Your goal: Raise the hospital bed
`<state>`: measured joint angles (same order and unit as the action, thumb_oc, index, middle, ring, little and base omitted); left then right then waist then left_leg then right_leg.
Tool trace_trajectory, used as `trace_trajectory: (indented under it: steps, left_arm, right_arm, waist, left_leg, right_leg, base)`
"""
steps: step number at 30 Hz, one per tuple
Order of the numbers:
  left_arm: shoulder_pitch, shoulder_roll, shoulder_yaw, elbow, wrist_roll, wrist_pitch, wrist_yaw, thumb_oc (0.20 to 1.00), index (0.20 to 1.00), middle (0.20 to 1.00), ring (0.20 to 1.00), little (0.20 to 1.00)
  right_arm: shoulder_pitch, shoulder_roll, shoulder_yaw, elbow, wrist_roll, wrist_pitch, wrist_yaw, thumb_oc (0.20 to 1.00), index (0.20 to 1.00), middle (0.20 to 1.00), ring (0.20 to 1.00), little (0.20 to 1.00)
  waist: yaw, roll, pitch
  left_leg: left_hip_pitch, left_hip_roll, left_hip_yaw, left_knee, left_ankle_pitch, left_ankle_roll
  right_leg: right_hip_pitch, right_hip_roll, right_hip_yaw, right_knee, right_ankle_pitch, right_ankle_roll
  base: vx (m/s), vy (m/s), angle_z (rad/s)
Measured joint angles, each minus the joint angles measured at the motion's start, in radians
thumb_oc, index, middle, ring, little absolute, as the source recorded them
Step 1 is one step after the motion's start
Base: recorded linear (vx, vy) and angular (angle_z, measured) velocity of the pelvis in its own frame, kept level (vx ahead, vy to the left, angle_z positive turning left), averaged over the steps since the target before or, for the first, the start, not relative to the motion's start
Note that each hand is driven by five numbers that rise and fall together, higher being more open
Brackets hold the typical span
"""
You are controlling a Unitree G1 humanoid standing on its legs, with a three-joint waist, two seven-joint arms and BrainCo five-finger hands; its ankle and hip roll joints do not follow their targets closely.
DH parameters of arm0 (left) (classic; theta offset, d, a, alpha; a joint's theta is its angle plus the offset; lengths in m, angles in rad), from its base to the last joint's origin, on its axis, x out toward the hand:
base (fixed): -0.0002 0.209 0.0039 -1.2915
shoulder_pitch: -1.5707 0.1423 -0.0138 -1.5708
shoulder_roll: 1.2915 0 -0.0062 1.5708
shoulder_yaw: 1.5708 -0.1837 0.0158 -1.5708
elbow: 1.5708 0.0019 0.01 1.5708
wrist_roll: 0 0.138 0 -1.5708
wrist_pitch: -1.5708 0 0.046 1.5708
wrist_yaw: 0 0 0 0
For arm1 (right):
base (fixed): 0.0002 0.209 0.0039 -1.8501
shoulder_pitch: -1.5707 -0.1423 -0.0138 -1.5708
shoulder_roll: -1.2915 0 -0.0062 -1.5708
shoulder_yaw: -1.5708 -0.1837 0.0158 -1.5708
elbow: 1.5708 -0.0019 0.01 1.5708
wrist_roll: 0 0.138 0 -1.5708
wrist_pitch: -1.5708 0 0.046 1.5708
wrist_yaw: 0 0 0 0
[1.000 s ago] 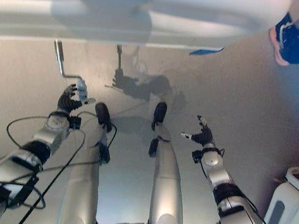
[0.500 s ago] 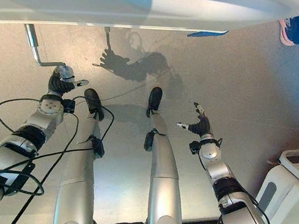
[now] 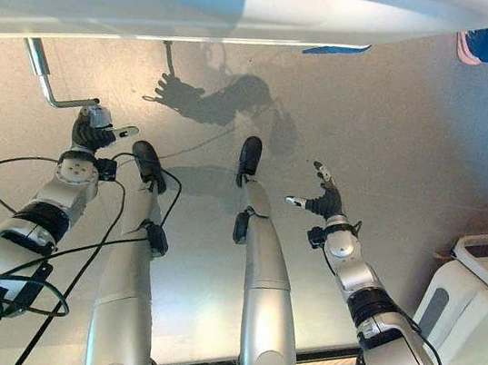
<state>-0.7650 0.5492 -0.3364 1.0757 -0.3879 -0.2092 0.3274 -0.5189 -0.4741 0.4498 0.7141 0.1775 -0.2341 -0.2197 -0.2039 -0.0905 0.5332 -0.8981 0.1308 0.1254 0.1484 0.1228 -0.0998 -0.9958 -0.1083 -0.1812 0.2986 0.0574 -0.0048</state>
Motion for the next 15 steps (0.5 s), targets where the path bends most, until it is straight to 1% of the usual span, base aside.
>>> trace_trajectory:
  steps: [15]
  left_arm:
    - [-0.003,0.000,0.000,0.000,0.000,0.000,0.007,1.000,1.000,1.000,1.000,1.000]
  right_arm:
    - [0.000,0.000,-0.001,-0.004,-0.001,0.000,0.000,1.000,1.000,1.000,1.000,1.000]
  waist:
    - [0.001,0.000,0.000]
  left_leg:
    - [-0.006,-0.001,0.001,0.000,0.000,0.000]
  right_leg:
    - [-0.009,0.000,0.001,0.000,0.000,0.000]
  base:
    - [0.00,0.000,0.00]
